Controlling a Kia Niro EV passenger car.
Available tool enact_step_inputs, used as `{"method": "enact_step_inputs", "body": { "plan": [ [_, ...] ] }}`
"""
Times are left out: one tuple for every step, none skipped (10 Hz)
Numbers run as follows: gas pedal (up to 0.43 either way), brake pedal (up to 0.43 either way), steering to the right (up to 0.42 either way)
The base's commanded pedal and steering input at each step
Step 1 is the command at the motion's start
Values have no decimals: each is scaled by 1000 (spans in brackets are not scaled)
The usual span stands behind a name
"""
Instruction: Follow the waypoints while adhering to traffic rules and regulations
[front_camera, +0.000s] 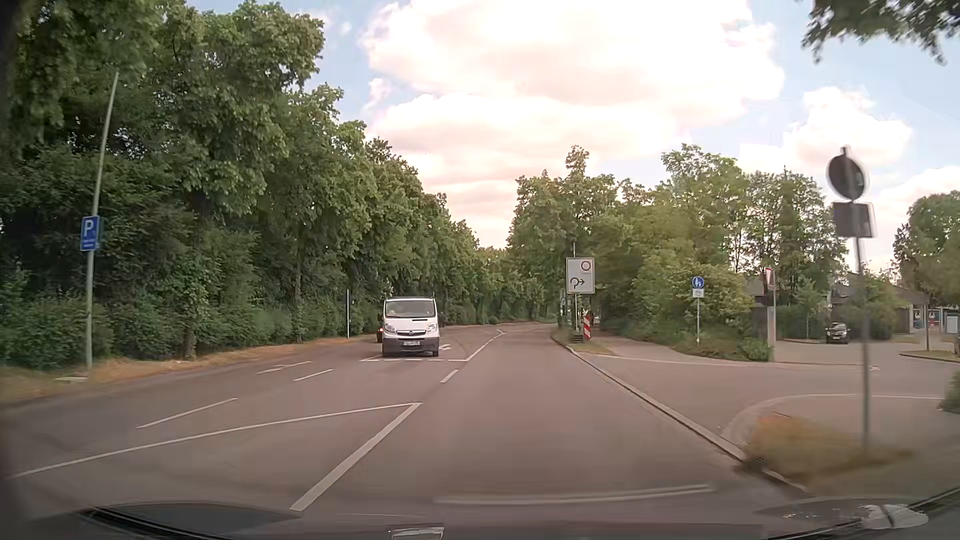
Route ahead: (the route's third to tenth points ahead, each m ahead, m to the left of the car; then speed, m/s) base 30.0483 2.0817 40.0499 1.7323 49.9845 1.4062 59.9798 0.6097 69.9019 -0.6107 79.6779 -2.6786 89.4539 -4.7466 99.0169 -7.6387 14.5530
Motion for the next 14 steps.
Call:
{"method": "enact_step_inputs", "body": {
  "plan": [
    [189, 12, 0],
    [177, 12, 0],
    [169, 12, -1],
    [169, 12, -1],
    [169, 12, -1],
    [150, 6, -1],
    [150, 12, -1],
    [138, 12, -1],
    [130, 12, -1],
    [118, 12, -1],
    [110, 12, 0],
    [110, 12, 1],
    [110, 12, 2],
    [110, 12, 3]
  ]
}}
